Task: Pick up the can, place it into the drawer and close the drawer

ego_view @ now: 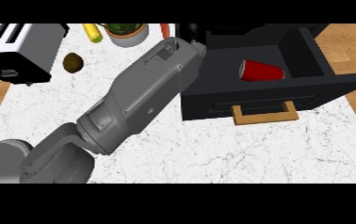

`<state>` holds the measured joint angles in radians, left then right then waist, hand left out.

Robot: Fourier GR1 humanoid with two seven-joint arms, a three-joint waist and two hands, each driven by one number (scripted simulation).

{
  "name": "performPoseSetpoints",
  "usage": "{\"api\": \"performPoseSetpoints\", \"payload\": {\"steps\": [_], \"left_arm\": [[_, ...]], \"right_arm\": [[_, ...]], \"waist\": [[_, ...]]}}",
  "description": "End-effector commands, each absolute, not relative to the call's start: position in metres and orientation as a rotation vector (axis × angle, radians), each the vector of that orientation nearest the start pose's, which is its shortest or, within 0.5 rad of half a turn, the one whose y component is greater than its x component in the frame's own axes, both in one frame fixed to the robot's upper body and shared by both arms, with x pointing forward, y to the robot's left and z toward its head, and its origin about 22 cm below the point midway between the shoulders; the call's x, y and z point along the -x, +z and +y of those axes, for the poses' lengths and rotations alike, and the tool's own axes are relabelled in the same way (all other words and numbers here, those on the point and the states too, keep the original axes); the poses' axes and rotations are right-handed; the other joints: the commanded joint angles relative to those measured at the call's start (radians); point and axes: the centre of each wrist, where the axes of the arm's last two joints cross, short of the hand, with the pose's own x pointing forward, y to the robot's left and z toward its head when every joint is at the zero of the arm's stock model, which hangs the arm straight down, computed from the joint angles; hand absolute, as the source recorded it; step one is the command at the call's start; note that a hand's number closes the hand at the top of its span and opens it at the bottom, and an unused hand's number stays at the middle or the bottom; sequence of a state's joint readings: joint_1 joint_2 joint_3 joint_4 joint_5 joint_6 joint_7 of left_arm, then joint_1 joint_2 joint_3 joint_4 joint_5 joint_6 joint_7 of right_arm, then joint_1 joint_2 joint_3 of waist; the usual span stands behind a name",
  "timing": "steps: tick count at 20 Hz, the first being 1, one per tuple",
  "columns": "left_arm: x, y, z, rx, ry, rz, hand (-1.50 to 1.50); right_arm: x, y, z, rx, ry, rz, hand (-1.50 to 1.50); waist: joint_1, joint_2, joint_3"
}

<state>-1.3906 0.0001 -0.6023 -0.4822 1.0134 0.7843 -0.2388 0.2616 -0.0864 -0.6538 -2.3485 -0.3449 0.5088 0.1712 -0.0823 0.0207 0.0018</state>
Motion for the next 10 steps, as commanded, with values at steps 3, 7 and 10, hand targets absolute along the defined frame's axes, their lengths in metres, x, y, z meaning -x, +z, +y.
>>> {"api": "performPoseSetpoints", "payload": {"steps": [3,7,10], "left_arm": [[-0.418,0.185,-0.021,0.021,0.135,-1.744,-1.50],[-0.415,0.188,-0.025,0.025,0.129,-1.785,-1.50],[-0.417,0.201,-0.028,0.035,0.130,-1.748,-1.50]], "right_arm": [[-0.108,0.167,-0.330,0.376,0.349,-2.035,-1.50],[-0.123,0.183,-0.311,0.489,0.479,-2.047,-1.50],[-0.143,0.182,-0.303,0.523,0.515,-2.034,-1.50]], "waist": [[0.013,0.001,0.000],[0.043,-0.001,-0.001],[0.059,-0.005,-0.001]]}}
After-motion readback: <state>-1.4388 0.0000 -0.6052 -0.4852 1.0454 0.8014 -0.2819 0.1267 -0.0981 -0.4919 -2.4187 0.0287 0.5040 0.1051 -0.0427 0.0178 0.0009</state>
